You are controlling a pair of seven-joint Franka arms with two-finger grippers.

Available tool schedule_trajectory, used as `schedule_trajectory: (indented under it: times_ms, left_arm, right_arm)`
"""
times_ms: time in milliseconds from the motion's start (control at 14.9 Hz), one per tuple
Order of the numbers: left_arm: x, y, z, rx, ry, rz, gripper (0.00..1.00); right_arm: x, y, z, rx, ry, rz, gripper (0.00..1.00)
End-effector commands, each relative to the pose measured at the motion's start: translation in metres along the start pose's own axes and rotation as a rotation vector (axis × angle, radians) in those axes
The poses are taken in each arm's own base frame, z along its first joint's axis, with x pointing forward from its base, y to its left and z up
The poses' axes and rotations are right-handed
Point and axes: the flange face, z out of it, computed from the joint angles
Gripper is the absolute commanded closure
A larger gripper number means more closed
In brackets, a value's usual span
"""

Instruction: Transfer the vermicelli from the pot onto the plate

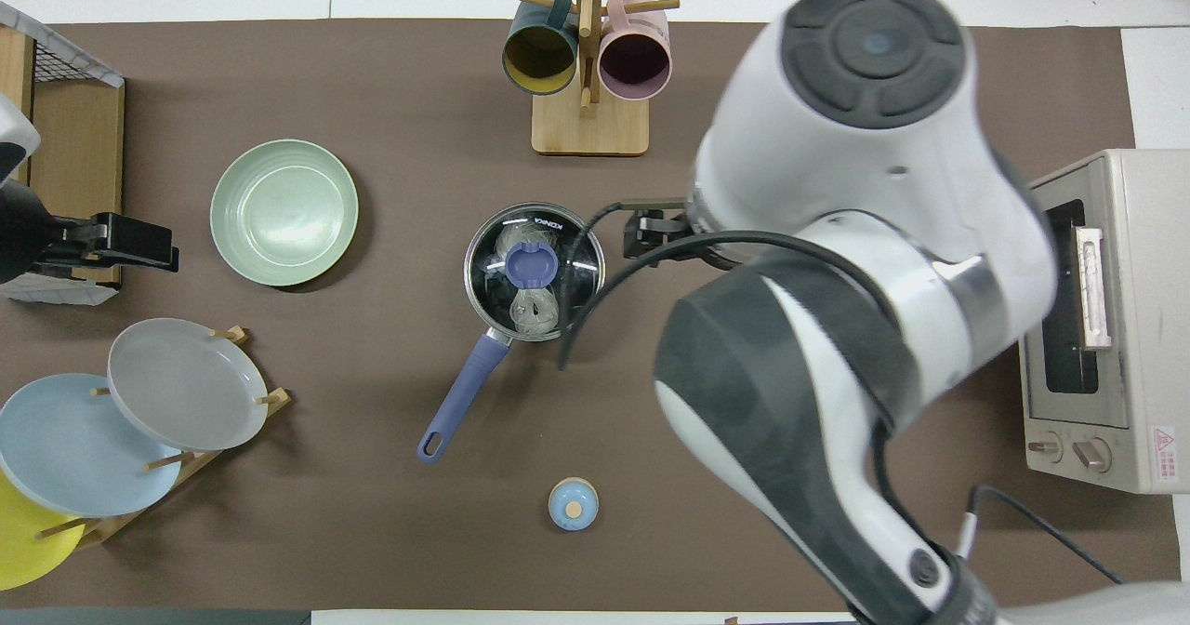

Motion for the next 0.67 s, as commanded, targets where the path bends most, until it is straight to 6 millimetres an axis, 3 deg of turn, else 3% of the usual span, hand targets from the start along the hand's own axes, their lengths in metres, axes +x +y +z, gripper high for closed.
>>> schedule_trajectory:
  times_ms: [0,134,335,402,603]
  left_arm:
    - [-0.005,0.000,-0.003,0.008,0.012,0.004,0.00]
    - [-0.005,0.000,-0.003,0.008,0.011,0.006,0.00]
    - [-0.005,0.000,-0.003,0.008,0.012,0.006,0.00]
    - [-0.005,0.000,-0.004,0.008,0.012,0.006,0.00]
    - [-0.005,0.000,-0.004,0.008,0.012,0.007,0.00]
  right_arm:
    - [0.000,-0.050,0.021,-0.026,0.034,-0.021,0.00]
    - [-0.007,-0.094,0.044,-0.022,0.020,0.012,0.00]
    - [-0.019,-0.174,0.100,-0.044,0.083,0.050,0.00]
    - [-0.016,-0.183,0.114,-0.023,0.095,0.073,0.00]
    - [-0.007,-0.185,0.127,-0.001,0.115,0.081,0.00]
